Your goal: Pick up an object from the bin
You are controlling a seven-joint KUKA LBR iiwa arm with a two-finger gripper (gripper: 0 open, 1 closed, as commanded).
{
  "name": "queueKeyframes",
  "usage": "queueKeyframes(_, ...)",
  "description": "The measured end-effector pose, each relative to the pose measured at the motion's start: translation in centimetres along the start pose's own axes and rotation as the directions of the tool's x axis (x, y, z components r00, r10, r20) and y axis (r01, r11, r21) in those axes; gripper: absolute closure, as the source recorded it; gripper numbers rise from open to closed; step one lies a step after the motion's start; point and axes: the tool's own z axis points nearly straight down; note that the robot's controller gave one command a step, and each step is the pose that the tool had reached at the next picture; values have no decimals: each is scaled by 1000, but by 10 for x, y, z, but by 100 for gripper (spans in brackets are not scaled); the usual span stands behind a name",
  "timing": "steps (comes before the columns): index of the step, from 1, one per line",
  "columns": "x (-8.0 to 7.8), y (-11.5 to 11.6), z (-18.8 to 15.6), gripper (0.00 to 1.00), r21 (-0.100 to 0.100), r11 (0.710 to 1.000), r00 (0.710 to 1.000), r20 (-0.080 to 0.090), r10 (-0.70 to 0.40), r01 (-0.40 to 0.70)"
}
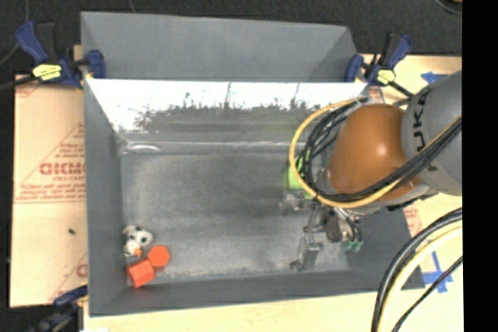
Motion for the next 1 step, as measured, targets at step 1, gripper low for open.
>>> queueKeyframes(1,-2,0,-4,0,1,1000,1000,8,-2,2)
